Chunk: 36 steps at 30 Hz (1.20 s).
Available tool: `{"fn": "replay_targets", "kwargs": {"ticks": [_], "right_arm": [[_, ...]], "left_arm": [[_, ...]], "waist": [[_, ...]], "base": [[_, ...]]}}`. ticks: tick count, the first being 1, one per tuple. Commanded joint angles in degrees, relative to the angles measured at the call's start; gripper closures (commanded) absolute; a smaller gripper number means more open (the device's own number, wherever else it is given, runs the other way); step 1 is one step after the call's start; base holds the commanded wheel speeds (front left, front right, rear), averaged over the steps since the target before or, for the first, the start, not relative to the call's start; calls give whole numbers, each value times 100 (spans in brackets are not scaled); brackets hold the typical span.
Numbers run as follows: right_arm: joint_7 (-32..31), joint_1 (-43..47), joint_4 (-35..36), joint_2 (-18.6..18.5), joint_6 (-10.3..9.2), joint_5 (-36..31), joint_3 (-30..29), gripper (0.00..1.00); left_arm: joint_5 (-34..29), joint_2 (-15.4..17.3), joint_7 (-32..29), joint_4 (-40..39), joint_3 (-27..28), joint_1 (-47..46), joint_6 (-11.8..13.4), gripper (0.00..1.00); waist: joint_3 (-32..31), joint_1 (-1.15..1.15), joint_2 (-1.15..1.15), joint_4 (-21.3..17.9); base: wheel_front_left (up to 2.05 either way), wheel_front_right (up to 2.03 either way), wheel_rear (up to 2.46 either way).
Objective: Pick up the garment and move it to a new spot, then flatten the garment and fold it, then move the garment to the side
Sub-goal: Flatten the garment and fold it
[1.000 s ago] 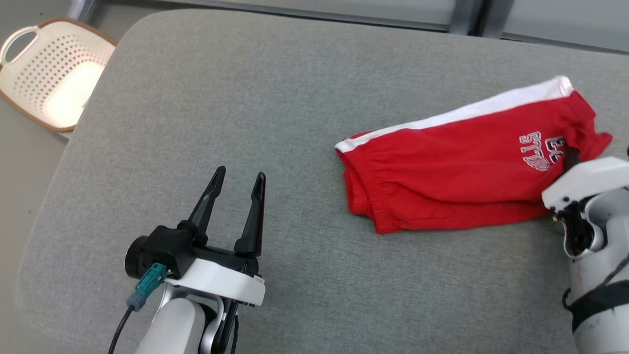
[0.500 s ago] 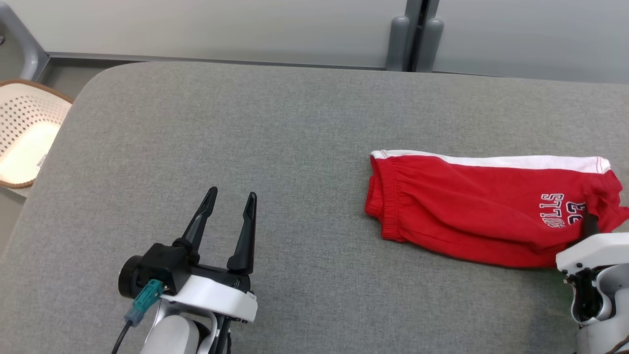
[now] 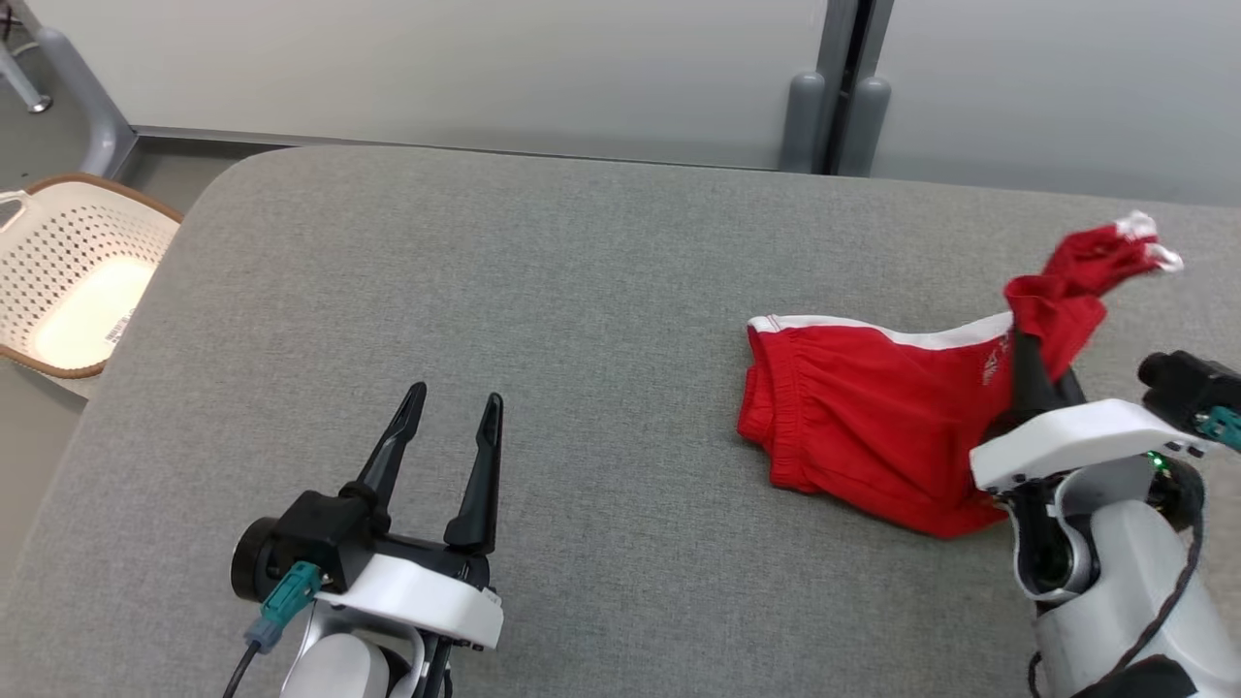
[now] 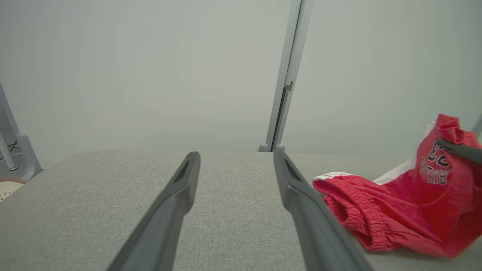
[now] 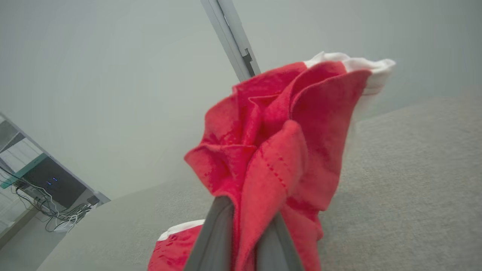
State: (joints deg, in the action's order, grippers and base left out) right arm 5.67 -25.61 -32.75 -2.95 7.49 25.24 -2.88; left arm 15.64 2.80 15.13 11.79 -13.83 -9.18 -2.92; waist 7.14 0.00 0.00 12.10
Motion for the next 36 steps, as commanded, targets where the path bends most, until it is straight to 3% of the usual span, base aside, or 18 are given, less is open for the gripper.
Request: {"fn": "replay_targets", "kwargs": {"ticks": [1, 9, 17, 18, 19, 28, 36], "right_arm": [[58, 71, 59, -9, -1, 114, 222, 100], [60, 92, -39, -80, -1, 449, 1274, 100], [151, 157, -500, -138, -1, 468, 1772, 100], [200, 137, -614, -156, -1, 375, 1770, 13], [242, 110, -736, -174, -1, 255, 1813, 0], [183, 19, -1083, -61, -1, 499, 2878, 0], [-79, -83, -1558, -62, -1, 708, 3408, 0]], "left_arm": [[-41, 22, -2, 30, 26, 62, 11, 0], [10, 21, -3, 88, -54, 154, 21, 0], [50, 22, -2, 155, -69, 233, 38, 0], [54, 22, -2, 159, -67, 245, 48, 0], [61, 21, -2, 170, -75, 247, 48, 0], [69, 21, -2, 252, -102, 237, 60, 0], [94, 24, -2, 263, -151, 229, 94, 0]], "waist": [[-49, 0, 0, 84], [-135, 0, 0, 374], [-224, 0, 0, 604], [-219, 0, 0, 625], [-213, 0, 0, 655], [-168, 0, 0, 747], [-175, 0, 0, 646]], "base": [[0, 0, 0], [0, 0, 0], [0, 0, 0], [0, 0, 0], [0, 0, 0], [0, 0, 0], [0, 0, 0]]}}
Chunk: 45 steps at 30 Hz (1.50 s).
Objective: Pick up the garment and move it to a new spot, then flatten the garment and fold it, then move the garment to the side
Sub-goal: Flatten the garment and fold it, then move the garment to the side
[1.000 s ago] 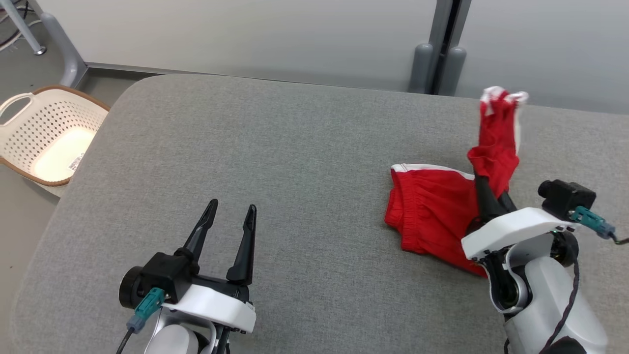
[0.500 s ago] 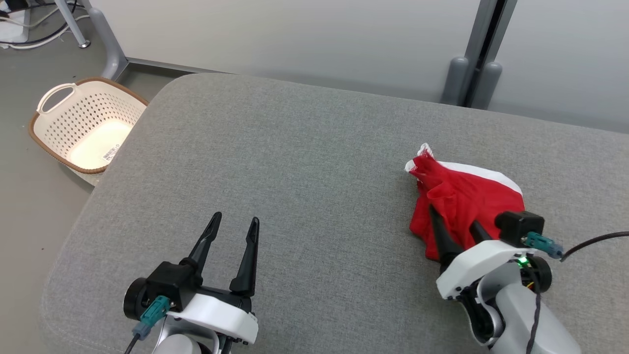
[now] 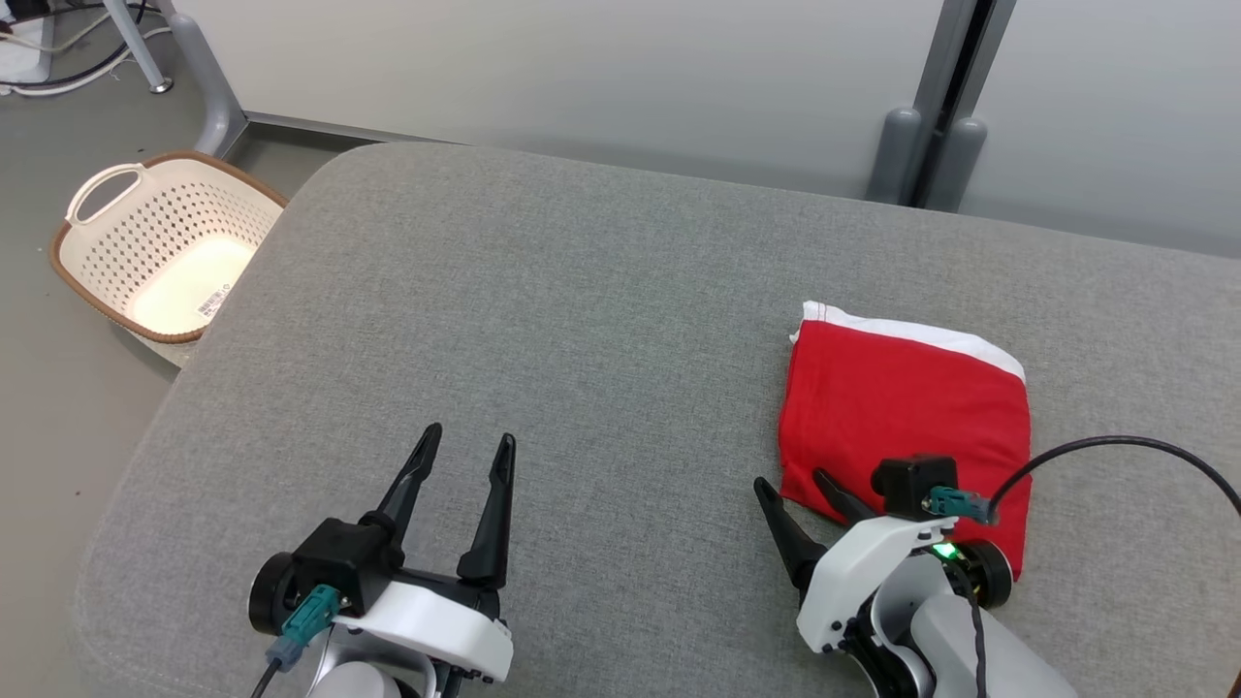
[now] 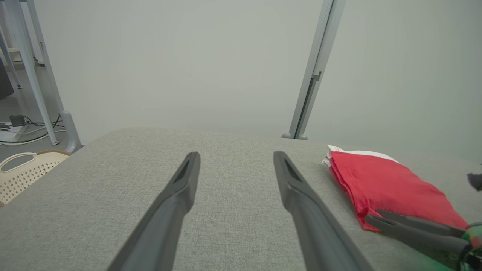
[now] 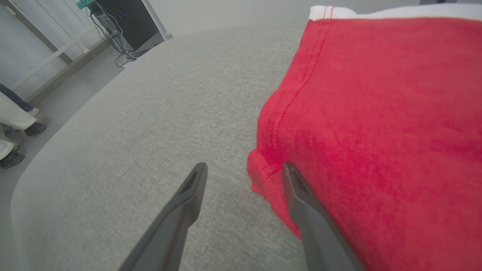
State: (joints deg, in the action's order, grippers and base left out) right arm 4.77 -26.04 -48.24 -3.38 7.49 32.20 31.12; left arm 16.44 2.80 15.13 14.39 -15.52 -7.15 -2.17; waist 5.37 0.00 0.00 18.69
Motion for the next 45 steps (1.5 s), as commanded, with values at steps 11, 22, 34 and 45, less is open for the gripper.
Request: {"fn": "replay_targets", "kwargs": {"ticks": [11, 22, 34, 45], "right_arm": [[983, -297, 420, -609, -1, -185, -334, 0], [1046, 706, 1999, -649, -1, -1797, -2109, 0], [1048, 1558, 2653, -189, -1, -2502, -2802, 0], [941, 1328, 2363, -81, -1, -2455, -2731, 0]], "left_arm": [[-103, 22, -2, -262, 305, -55, 15, 0], [-193, 24, -3, -566, 686, -64, 17, 0], [-607, 23, -2, -400, 702, 184, 70, 0], [-532, 22, -2, -429, 586, 3, 31, 0]], "waist": [[-54, 0, 0, -604], [-48, 0, 0, -1358], [-83, 0, 0, -1656], [188, 0, 0, -1455]], "base": [[0, 0, 0], [0, 0, 0], [0, 0, 0], [0, 0, 0]]}}
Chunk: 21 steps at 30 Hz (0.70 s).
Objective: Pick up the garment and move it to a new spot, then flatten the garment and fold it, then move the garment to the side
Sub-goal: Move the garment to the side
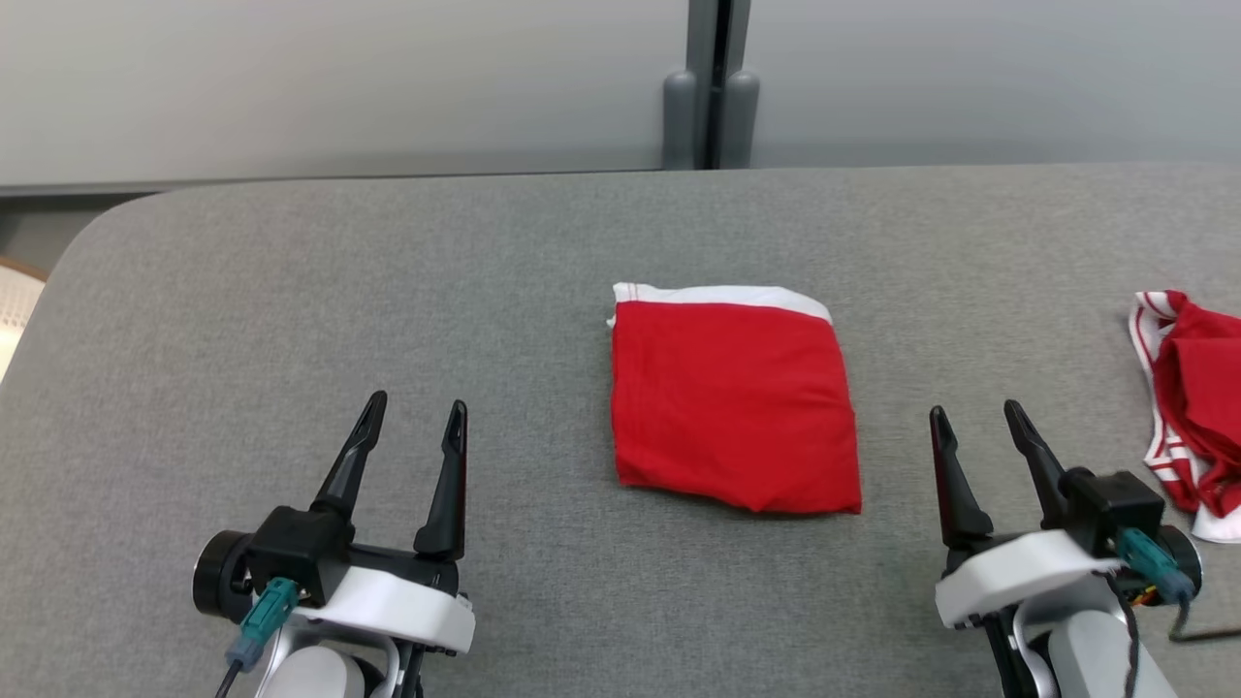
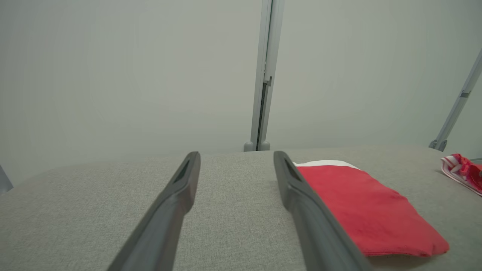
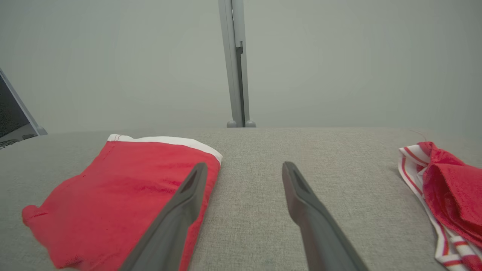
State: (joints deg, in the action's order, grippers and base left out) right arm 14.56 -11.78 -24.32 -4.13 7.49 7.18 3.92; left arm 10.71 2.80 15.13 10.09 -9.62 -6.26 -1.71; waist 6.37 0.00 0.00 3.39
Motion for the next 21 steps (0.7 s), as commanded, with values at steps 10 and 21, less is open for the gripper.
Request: {"fn": "replay_targets", "kwargs": {"ticks": [10, 21], "right_arm": [[-665, -895, -977, 39, -1, 910, 82, 0], [-1046, -1368, -1966, 45, -1, 1361, -56, 52]], "left_arm": [[165, 21, -2, 22, -265, -379, 28, 0], [278, 20, -2, 43, -421, -505, 77, 0]], "waist": [[645, 0, 0, 754], [838, 0, 0, 1135]], "base": [[0, 0, 0], [0, 0, 0]]}}
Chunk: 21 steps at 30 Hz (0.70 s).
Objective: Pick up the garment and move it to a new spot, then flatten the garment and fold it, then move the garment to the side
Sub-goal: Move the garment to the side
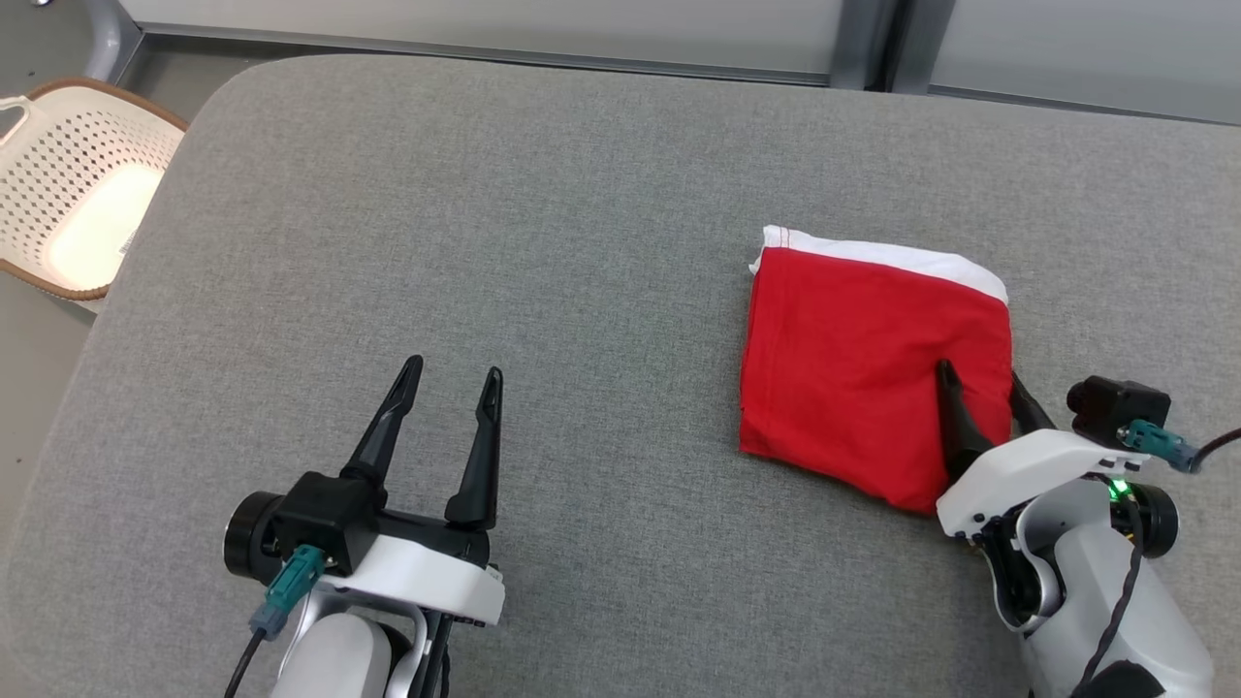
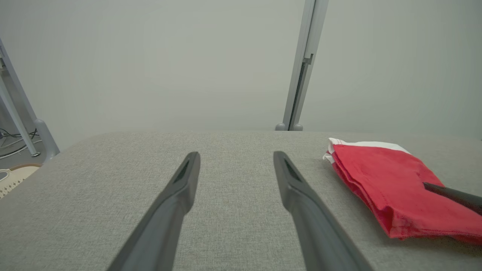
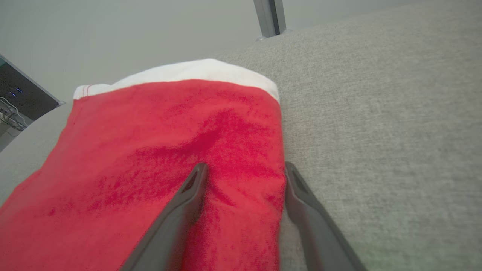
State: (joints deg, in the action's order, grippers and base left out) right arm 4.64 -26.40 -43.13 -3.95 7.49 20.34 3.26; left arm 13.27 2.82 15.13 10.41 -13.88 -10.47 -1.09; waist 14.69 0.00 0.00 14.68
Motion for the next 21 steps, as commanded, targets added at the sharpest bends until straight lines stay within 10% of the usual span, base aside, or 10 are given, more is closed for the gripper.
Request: {"fn": "replay_targets", "kwargs": {"ticks": [1, 2, 21], "right_arm": [[-61, 66, -143, 49, -1, 71, 33, 83], [-13, 41, -172, 62, 0, 57, 89, 100], [882, -436, 172, -1218, -3, -2028, 1270, 100]], "left_arm": [[21, 20, -2, 14, 6, -80, 32, 0], [15, 18, -2, 11, 11, -76, 40, 0], [-289, 20, -3, -463, -369, -226, -140, 0]], "waist": [[3, 0, 0, 4], [-9, 0, 0, -11], [-252, 0, 0, -1509]], "base": [[0, 0, 0], [0, 0, 0], [0, 0, 0]]}}
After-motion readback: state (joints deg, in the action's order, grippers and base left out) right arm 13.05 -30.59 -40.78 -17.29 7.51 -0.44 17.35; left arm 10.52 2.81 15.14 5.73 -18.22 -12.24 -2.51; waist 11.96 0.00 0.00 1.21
